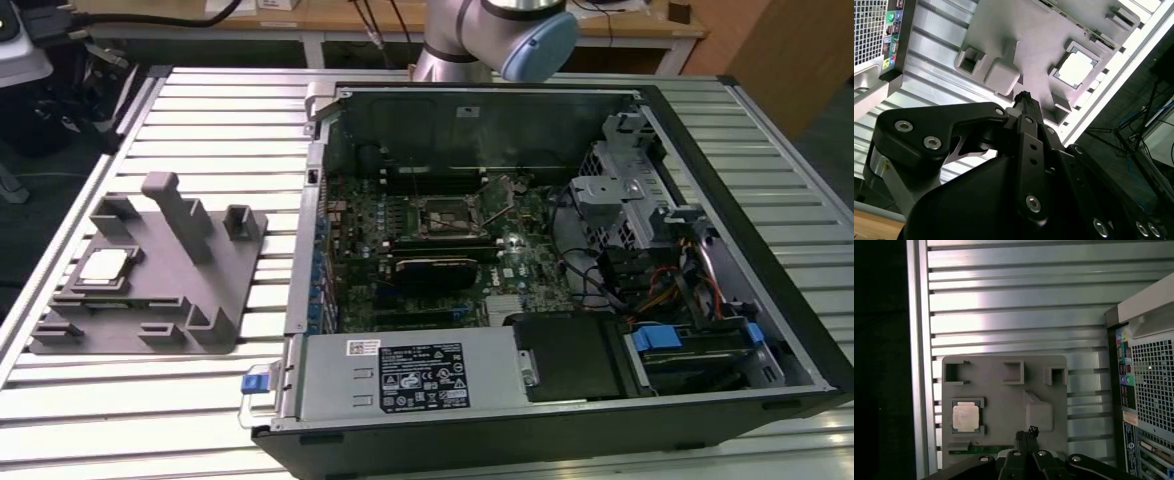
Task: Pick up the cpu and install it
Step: 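Reach for the cpu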
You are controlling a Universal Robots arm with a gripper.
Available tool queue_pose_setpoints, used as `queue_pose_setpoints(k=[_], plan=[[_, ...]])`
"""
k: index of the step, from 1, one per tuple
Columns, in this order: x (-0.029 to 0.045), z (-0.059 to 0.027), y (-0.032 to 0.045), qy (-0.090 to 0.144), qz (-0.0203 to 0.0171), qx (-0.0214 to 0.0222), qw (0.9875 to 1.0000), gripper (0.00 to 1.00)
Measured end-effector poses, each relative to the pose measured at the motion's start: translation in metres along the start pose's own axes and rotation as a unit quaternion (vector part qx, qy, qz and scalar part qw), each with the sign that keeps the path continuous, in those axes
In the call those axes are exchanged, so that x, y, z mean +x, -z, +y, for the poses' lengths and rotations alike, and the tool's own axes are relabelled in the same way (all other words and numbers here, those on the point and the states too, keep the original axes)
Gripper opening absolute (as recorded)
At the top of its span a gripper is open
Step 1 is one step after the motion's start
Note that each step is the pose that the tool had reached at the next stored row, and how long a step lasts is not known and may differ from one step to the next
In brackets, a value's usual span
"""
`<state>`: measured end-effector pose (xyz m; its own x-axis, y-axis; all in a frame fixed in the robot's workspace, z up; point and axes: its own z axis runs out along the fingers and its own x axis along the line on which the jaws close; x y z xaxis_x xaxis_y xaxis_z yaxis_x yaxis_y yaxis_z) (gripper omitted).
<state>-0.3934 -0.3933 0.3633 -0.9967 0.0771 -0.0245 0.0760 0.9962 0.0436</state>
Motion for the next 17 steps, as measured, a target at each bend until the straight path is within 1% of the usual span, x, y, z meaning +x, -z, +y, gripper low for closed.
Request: queue_pose_setpoints(k=[7,17], plan=[[0.0087,0.0005,-0.0058,0.000,0.0000,0.0004,1.0000,0.11],[0.0207,0.0034,-0.0142,0.000,-0.0001,0.0010,1.0000,0.11]])
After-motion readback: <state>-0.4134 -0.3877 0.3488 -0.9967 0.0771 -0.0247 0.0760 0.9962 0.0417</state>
